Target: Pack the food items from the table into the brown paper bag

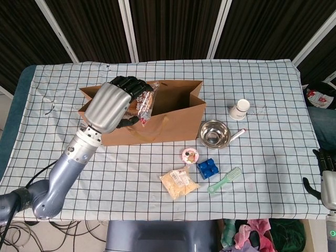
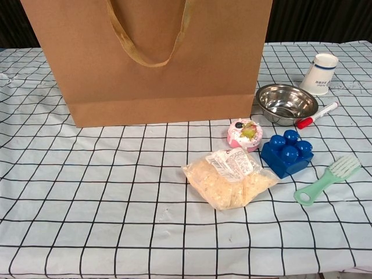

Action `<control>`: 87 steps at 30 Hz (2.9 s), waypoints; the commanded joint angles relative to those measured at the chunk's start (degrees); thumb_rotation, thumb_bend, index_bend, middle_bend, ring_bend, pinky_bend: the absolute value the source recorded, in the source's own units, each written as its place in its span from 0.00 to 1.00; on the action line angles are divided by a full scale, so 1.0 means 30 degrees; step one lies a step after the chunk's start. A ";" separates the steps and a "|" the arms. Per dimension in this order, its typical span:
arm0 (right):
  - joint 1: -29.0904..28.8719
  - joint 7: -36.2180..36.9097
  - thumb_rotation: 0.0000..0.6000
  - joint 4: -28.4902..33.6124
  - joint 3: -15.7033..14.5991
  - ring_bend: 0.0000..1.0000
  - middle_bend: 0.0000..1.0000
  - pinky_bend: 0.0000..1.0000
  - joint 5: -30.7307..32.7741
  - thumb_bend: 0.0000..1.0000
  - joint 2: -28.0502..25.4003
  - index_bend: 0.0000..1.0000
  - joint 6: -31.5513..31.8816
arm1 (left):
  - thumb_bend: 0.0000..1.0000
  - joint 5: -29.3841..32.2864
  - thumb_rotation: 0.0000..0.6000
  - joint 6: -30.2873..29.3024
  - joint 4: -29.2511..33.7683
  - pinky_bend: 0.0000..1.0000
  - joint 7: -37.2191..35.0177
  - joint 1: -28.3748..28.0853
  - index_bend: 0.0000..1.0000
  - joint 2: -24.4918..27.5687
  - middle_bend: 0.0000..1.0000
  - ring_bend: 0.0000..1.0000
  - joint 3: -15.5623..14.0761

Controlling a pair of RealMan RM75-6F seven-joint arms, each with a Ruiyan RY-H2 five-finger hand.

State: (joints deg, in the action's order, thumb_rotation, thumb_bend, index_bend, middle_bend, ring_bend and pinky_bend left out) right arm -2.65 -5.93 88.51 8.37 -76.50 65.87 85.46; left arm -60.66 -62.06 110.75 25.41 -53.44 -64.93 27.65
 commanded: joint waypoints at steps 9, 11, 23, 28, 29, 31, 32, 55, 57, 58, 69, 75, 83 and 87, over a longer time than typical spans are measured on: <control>0.0027 0.0152 1.00 0.0002 0.0065 0.20 0.11 0.24 0.0033 0.27 -0.0076 0.12 0.0057 | 0.05 0.2720 1.00 0.1058 -0.1276 0.12 0.1253 -0.1303 0.14 -0.0361 0.12 0.00 -0.0834; 0.0029 0.0179 1.00 0.0035 0.0037 0.20 0.11 0.24 0.0000 0.27 -0.0094 0.12 0.0038 | 0.01 0.3199 1.00 0.0861 -0.1009 0.08 0.1404 -0.1364 0.13 -0.0255 0.08 0.00 -0.0850; 0.0057 0.0325 1.00 0.0097 0.0000 0.20 0.11 0.24 -0.0153 0.27 -0.0176 0.12 0.0109 | 0.00 -0.0123 1.00 -0.2946 0.1895 0.09 0.1642 0.0822 0.12 0.1966 0.07 0.00 -0.1454; -0.0035 0.0403 1.00 0.0087 -0.0206 0.20 0.11 0.24 -0.0411 0.27 -0.0131 0.12 -0.0139 | 0.00 -0.3603 1.00 -0.5945 0.4431 0.09 0.2686 0.4306 0.12 0.4052 0.08 0.00 -0.3952; -0.0061 0.0437 1.00 0.0101 -0.0266 0.20 0.11 0.24 -0.0489 0.27 -0.0132 0.12 -0.0214 | 0.00 -0.4314 1.00 -0.6498 0.4735 0.09 0.2724 0.5059 0.12 0.4370 0.08 0.00 -0.4545; -0.0144 0.0518 1.00 0.0143 -0.0459 0.20 0.11 0.24 -0.0797 0.27 -0.0103 0.12 -0.0386 | 0.00 -0.6141 1.00 -0.7807 0.5057 0.08 0.2481 0.7036 0.12 0.4958 0.08 0.00 -0.6219; -0.0192 0.0519 1.00 0.0154 -0.0558 0.20 0.11 0.24 -0.0984 0.27 -0.0084 0.12 -0.0451 | 0.00 -0.6828 1.00 -0.8242 0.4943 0.08 0.2222 0.7764 0.12 0.5126 0.08 0.00 -0.6859; -0.5549 -0.2451 1.00 0.8251 -0.2642 0.10 0.06 0.19 -0.7959 0.23 -0.2827 0.10 -0.8214 | 0.01 -1.1233 1.00 -1.2194 -0.5643 0.01 -0.8173 1.4918 0.10 0.0946 0.06 0.00 -1.1241; -0.5956 -0.3246 1.00 0.8554 -0.2519 0.10 0.05 0.19 -0.7605 0.23 -0.2284 0.09 -0.9001 | 0.01 -1.1109 1.00 -1.2013 -0.5636 0.01 -0.8344 1.4930 0.10 0.0991 0.06 0.00 -1.1154; -0.6315 -0.3848 1.00 0.8729 -0.2403 0.10 0.05 0.19 -0.7267 0.23 -0.1843 0.09 -0.9673 | 0.01 -1.1024 1.00 -1.1910 -0.5633 0.01 -0.8409 1.4946 0.10 0.1013 0.06 0.00 -1.1078; -0.8588 -0.9798 1.00 0.8458 -0.0791 0.10 0.05 0.19 -0.2762 0.22 0.2689 0.08 -1.2271 | 0.01 -1.0842 1.00 -1.1163 -0.5877 0.01 -0.8659 1.5034 0.10 0.1045 0.06 0.00 -1.0602; -0.9680 -1.2565 1.00 0.8069 -0.0317 0.10 0.05 0.19 0.0312 0.22 0.4897 0.08 -1.2412 | 0.01 -1.0793 1.00 -1.1218 -0.5918 0.01 -0.8787 1.5255 0.10 0.1051 0.06 0.00 -1.0245; -1.1972 -1.4572 1.00 0.6452 -0.0007 0.10 0.05 0.19 0.4347 0.22 0.6810 0.08 -1.2774 | 0.04 -1.0469 1.00 -1.0925 -0.5791 0.01 -0.8801 1.5457 0.10 0.0935 0.06 0.00 -0.9788; -1.2630 -1.5296 1.00 0.5773 -0.0280 0.10 0.05 0.19 0.5501 0.22 0.7405 0.08 -1.2388 | 0.04 -1.0207 1.00 -1.0733 -0.5724 0.01 -0.8594 1.5533 0.10 0.0918 0.06 0.00 -0.9588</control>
State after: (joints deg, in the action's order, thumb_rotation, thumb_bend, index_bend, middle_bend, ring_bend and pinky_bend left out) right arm -39.81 -50.99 106.48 7.84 -61.13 87.27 47.79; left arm -91.32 -94.30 93.55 -0.41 -6.87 -62.17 -1.15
